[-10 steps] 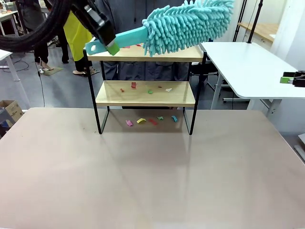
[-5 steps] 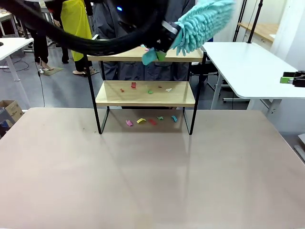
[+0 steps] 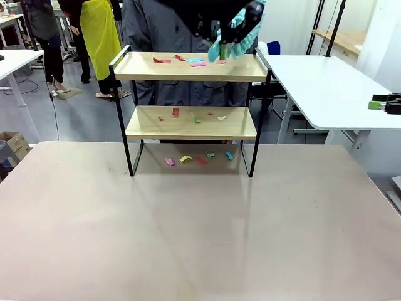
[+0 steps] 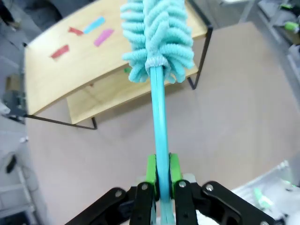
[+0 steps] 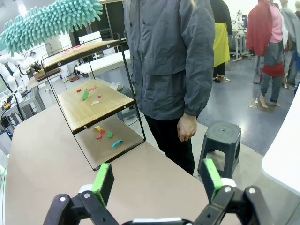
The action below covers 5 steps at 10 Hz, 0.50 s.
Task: Clean the shelf.
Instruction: Clean the specific section of the Shelf indicated by the human with the Duster.
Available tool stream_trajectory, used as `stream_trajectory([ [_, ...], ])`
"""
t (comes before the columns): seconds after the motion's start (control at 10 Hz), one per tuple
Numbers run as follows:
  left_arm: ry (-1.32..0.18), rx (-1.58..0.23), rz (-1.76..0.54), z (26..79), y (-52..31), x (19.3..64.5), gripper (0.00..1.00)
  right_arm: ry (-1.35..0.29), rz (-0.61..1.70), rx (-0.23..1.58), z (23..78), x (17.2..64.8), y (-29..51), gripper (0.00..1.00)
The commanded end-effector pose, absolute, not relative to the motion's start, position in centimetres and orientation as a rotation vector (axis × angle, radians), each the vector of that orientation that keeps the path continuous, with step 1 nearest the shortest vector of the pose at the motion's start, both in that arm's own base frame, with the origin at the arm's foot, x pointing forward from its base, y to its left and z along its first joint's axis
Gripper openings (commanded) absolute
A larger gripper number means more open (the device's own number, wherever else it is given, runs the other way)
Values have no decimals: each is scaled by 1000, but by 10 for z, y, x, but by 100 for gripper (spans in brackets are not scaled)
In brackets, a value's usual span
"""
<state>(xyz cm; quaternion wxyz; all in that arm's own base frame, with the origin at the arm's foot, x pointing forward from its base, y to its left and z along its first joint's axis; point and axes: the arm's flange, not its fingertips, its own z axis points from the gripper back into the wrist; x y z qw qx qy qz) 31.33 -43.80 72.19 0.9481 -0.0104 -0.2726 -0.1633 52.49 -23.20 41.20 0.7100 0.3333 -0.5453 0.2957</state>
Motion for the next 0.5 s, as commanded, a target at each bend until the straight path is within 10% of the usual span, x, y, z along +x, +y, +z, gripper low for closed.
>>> stream_trajectory([
  [0.0, -525, -22, -256, 732, -468, 334, 13, -1203, 664, 736, 414, 524, -230, 100],
  [0.4, -541, -34, -133, 709, -481, 352, 13, -1203, 664, 736, 414, 524, -230, 100],
])
